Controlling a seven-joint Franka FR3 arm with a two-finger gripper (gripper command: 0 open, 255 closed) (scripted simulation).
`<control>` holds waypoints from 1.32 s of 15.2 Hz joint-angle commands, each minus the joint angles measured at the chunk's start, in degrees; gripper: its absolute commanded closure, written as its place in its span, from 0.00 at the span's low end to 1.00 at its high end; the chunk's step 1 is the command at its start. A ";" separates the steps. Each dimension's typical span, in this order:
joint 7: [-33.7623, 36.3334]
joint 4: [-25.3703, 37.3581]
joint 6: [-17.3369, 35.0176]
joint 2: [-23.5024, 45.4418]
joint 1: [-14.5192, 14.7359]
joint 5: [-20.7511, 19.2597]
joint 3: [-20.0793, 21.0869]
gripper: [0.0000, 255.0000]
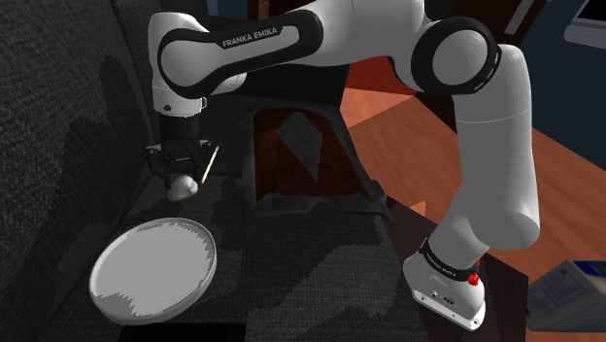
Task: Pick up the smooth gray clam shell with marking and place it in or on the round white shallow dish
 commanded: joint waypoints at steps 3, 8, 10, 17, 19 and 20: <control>0.00 -0.11 -0.08 0.18 -0.01 -0.18 -0.08 1.00; -0.01 -0.21 -0.07 0.09 -0.05 -0.15 -0.07 1.00; 0.17 0.67 -1.35 -0.35 -0.06 -0.07 0.01 1.00; 0.87 4.36 -6.06 -1.48 0.00 0.11 0.25 1.00; 1.09 5.59 -7.46 -1.69 0.05 0.13 0.31 1.00; 1.21 6.24 -8.17 -1.77 0.08 0.13 0.34 1.00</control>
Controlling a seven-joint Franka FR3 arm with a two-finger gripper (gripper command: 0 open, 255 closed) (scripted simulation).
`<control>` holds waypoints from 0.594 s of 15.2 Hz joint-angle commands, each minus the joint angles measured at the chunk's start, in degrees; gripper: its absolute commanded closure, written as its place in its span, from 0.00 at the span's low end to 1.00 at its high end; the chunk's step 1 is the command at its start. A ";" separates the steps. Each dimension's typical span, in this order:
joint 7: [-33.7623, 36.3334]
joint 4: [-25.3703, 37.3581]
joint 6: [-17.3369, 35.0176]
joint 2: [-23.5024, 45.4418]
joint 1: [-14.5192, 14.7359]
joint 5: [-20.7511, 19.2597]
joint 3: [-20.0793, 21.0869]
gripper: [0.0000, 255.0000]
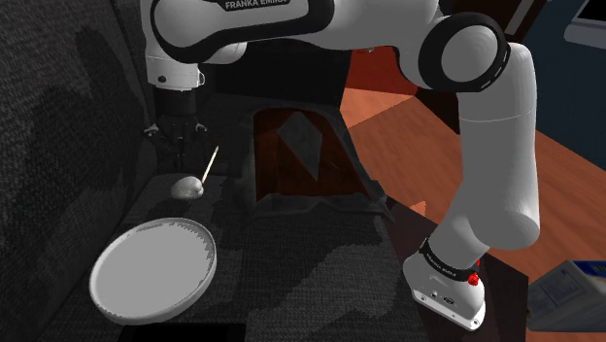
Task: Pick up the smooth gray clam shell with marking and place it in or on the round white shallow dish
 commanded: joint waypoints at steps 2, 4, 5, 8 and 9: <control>0.38 2.24 -2.30 -0.09 0.15 -0.03 0.07 1.00; 0.26 1.54 -1.52 -0.01 0.11 -0.04 0.04 0.00; 0.55 4.68 -3.88 2.81 1.55 -2.19 -0.46 0.00; 0.66 10.21 -7.90 8.32 4.43 -6.00 -1.66 0.00; 0.66 9.25 -7.05 8.21 4.38 -5.97 -1.67 0.00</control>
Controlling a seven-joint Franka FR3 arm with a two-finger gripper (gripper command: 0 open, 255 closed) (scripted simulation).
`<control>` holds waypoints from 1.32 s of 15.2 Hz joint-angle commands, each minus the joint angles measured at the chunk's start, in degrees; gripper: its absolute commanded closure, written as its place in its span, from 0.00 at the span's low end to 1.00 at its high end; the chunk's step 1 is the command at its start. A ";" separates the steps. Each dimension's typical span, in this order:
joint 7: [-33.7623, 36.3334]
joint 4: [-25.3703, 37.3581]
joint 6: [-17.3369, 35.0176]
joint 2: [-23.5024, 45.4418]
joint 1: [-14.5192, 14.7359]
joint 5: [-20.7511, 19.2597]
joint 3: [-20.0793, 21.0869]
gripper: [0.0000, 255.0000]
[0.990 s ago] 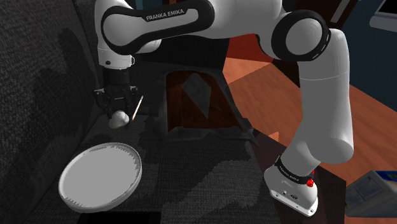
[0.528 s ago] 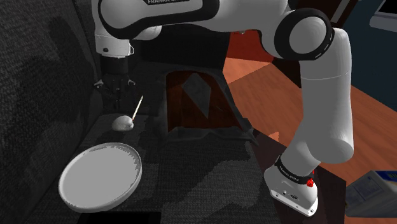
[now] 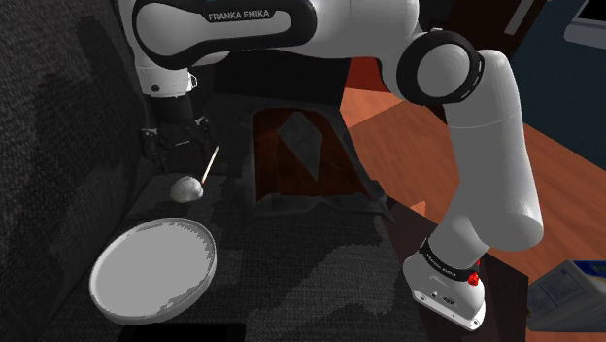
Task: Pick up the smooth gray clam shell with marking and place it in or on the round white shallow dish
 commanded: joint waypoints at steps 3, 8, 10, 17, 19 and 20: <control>0.46 -3.05 6.09 1.76 0.77 -0.36 -0.08 0.00; 0.42 -5.12 8.11 1.68 0.84 -0.25 -0.27 0.00; 0.40 -5.12 8.11 1.68 0.87 -0.22 -0.31 0.00; 0.15 -3.23 7.36 2.82 1.01 -0.45 -0.54 1.00; -0.08 -3.19 7.39 2.95 0.84 -0.48 -0.63 1.00; -0.08 -2.67 7.30 3.39 0.94 -0.57 -0.68 1.00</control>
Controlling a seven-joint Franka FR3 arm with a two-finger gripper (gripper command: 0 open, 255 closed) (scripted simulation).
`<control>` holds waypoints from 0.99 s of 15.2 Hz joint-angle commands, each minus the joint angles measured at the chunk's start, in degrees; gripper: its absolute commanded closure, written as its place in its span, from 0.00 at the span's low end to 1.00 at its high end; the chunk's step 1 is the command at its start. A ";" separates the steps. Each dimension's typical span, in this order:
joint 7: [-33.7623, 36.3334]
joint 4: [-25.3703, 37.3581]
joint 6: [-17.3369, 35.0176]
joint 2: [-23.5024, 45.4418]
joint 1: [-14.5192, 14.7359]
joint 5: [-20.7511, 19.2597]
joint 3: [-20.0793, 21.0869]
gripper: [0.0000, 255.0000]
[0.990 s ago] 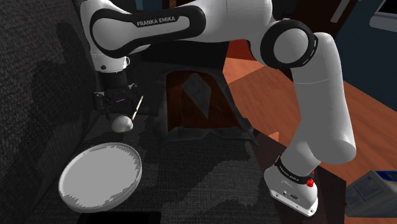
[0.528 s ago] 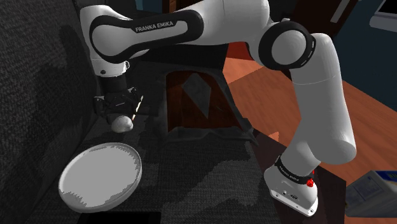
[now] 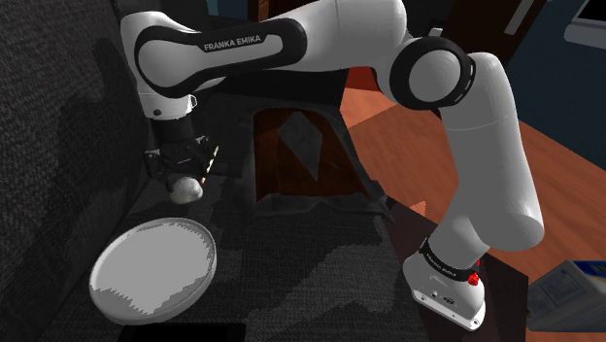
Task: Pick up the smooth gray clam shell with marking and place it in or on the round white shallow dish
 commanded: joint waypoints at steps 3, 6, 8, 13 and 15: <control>-0.40 -1.14 3.90 0.40 -0.49 -0.09 -0.26 1.00; 0.84 -1.05 2.93 -0.69 0.34 0.21 0.13 1.00; 0.94 0.08 1.56 -0.96 0.43 0.29 0.17 1.00; 1.24 3.32 -2.02 -1.37 0.70 0.42 0.26 1.00; 1.38 4.80 -3.52 -1.41 0.84 0.44 0.30 1.00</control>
